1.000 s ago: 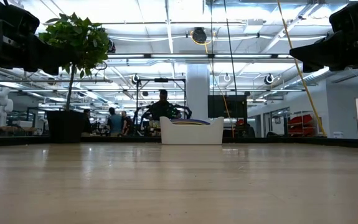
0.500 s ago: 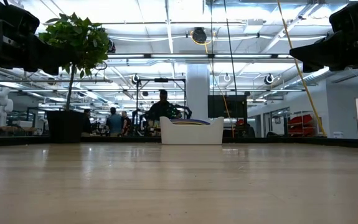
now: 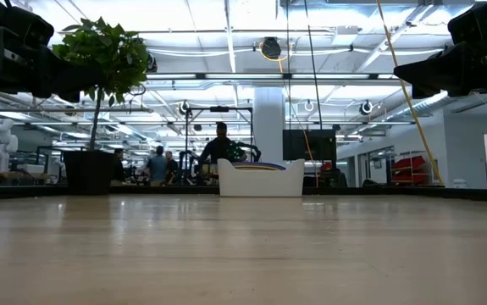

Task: Nest measuring cups in basket
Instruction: Return to Home Position

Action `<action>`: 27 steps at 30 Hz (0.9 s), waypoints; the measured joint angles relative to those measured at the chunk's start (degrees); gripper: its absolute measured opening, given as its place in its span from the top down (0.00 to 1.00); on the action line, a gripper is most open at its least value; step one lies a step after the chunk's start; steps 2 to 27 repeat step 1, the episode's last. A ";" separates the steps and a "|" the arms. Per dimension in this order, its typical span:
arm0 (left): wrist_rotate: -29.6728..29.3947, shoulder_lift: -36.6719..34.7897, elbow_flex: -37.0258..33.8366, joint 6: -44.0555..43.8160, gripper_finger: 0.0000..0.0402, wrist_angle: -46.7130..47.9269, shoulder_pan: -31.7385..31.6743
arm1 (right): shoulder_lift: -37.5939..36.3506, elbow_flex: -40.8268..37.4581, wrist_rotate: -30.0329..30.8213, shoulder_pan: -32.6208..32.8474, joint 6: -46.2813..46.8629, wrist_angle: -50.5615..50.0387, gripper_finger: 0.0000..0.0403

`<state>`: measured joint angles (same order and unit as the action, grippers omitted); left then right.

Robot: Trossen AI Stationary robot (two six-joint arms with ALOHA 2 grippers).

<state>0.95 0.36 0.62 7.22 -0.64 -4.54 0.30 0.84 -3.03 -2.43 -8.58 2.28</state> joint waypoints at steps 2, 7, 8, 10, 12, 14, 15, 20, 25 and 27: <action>0.00 0.00 0.00 0.00 0.91 0.00 0.00 | -0.01 0.02 -0.02 0.02 -0.02 0.00 1.00; 0.00 0.00 0.00 0.00 0.91 0.00 0.00 | -0.01 0.02 -0.02 0.02 -0.02 0.00 1.00; 0.00 0.00 0.00 0.00 0.91 0.00 0.00 | -0.01 0.02 -0.02 0.02 -0.02 0.00 1.00; 0.00 0.00 0.00 0.00 0.91 0.00 0.00 | -0.01 0.02 -0.02 0.02 -0.02 0.00 1.00; 0.00 0.00 0.00 0.00 0.91 0.00 0.00 | -0.01 0.02 -0.02 0.02 -0.02 0.00 1.00; 0.00 0.00 0.00 0.00 0.91 0.00 0.00 | -0.01 0.02 -0.02 0.02 -0.02 0.00 1.00; 0.00 0.00 0.00 0.00 0.91 0.00 0.00 | -0.01 0.02 -0.02 0.02 -0.02 0.00 1.00; 0.00 0.00 0.00 0.00 0.91 0.00 0.00 | -0.01 0.02 -0.02 0.02 -0.02 0.00 1.00; 0.00 0.00 0.00 0.00 0.91 0.00 0.00 | -0.01 0.02 -0.02 0.02 -0.02 0.00 1.00; 0.00 0.00 0.00 0.00 0.91 0.00 0.00 | -0.01 0.02 -0.02 0.02 -0.02 0.00 1.00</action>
